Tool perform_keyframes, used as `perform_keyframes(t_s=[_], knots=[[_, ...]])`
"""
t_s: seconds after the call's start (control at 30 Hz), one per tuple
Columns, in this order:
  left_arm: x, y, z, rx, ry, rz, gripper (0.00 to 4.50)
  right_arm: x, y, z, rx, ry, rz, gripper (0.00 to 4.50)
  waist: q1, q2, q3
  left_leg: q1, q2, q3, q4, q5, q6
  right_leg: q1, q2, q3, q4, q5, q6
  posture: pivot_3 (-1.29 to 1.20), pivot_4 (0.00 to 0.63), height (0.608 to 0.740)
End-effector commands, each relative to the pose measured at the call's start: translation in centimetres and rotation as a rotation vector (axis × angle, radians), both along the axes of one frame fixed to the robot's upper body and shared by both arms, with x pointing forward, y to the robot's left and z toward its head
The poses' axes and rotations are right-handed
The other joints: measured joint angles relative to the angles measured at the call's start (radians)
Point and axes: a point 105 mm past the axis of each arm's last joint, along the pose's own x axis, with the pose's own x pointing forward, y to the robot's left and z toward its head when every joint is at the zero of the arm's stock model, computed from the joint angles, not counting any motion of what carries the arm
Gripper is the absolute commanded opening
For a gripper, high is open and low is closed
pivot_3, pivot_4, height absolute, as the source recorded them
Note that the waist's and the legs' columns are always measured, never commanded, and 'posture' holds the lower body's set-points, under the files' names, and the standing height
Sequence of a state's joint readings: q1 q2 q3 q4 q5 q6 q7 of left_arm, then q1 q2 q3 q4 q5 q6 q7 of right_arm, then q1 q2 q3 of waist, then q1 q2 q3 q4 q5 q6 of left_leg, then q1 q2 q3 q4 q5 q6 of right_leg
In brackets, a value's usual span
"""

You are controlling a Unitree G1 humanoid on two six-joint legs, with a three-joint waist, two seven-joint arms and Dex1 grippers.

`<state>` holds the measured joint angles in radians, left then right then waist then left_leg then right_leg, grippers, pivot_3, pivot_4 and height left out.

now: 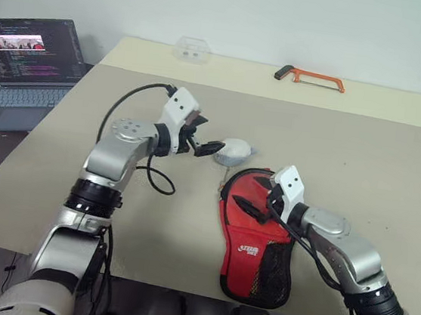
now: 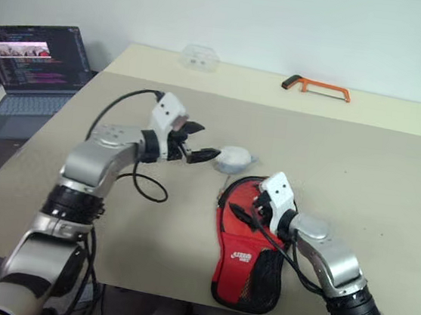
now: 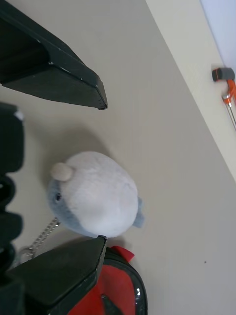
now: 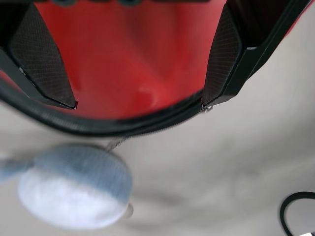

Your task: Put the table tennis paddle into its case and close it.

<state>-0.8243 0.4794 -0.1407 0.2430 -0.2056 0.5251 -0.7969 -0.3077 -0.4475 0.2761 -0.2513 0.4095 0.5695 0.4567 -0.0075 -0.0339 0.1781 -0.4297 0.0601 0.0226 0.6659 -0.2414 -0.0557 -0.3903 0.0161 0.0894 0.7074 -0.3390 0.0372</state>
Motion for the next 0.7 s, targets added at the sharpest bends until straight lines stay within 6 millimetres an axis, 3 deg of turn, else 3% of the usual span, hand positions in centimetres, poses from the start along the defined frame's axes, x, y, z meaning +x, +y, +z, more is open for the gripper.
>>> perform_keyframes(t_s=[0.03,0.2,0.43,0.67,0.7], knots=[[0.8,-1.6,1.0,0.002,-0.05,-0.034,4.5,-0.4,-0.1,-1.0,-0.005,0.021,0.007,4.43,0.0,0.0,0.0,0.0,0.0,0.0,0.0,0.0,0.0,0.0,0.0,0.0,0.0,0.0,0.0,0.0,0.15,0.74],[1.7,-3.2,-0.6,0.068,-0.017,-0.061,4.5,-0.3,0.2,-2.8,-0.024,0.064,-0.001,4.43,-0.004,0.0,0.0,0.004,-0.006,0.002,0.001,-0.002,0.003,0.001,0.001,0.002,0.004,0.0,0.0,0.0,0.15,0.74],[4.0,-3.6,-3.8,0.225,0.016,0.054,4.5,0.5,1.4,-2.6,0.002,0.063,-0.012,4.43,-0.025,-0.001,-0.001,0.009,-0.009,0.001,0.0,-0.002,0.004,0.004,0.001,0.005,0.006,0.0,0.0,0.0,0.15,0.74],[4.8,-4.4,-5.0,0.254,0.019,0.089,4.5,0.6,1.9,-2.5,0.004,0.059,0.0,4.43,-0.026,-0.002,-0.001,0.01,-0.01,0.001,0.0,-0.002,0.004,0.005,0.0,0.005,0.007,0.0,0.0,0.0,0.15,0.74],[4.8,-4.4,-5.1,0.253,0.024,0.094,4.32,0.6,2.0,-2.5,0.002,0.059,0.001,4.48,-0.026,-0.002,-0.001,0.011,-0.01,0.001,0.0,-0.002,0.004,0.005,0.0,0.006,0.007,0.0,0.0,0.0,0.15,0.74]])
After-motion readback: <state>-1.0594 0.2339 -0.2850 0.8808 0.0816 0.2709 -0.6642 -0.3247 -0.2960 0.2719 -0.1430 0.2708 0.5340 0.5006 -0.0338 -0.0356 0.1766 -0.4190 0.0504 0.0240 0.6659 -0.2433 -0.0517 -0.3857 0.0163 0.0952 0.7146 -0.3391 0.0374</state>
